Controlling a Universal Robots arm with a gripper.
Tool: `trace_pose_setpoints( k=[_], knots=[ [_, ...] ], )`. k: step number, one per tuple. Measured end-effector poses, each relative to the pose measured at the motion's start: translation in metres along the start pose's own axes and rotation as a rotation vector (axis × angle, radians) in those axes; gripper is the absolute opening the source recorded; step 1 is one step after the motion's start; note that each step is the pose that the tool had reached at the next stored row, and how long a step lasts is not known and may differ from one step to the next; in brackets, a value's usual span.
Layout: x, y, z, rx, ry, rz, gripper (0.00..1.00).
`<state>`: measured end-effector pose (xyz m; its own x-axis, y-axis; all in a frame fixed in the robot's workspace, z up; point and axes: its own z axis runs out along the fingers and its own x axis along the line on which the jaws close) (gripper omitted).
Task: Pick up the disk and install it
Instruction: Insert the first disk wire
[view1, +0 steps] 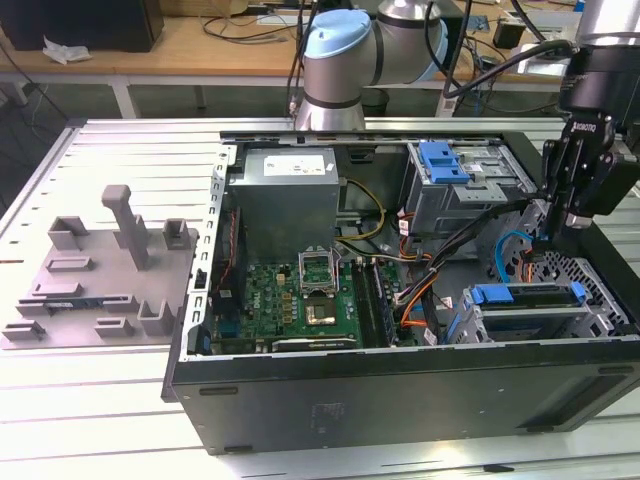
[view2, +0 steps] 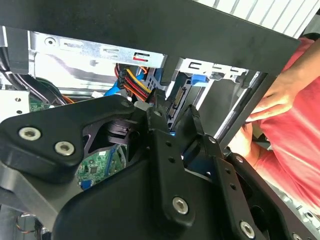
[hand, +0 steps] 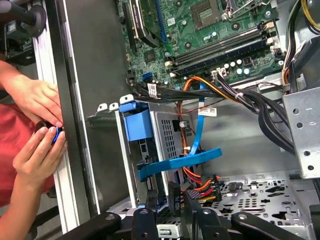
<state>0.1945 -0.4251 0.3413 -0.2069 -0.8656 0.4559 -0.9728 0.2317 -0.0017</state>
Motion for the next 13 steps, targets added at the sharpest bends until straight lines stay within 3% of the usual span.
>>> trace_pose_setpoints(
  k=[6,10,13],
  knots=[
    [-0.0014,0.0017,0.0006,-0.0114,-0.0010,0.031,0.35],
    [-0.0056,0.0028,-0.0012,-0.0147,-0.0005,0.038,0.35],
    [-0.0061,0.0025,-0.0008,-0.0143,0.0050,0.040,0.35]
  ],
)
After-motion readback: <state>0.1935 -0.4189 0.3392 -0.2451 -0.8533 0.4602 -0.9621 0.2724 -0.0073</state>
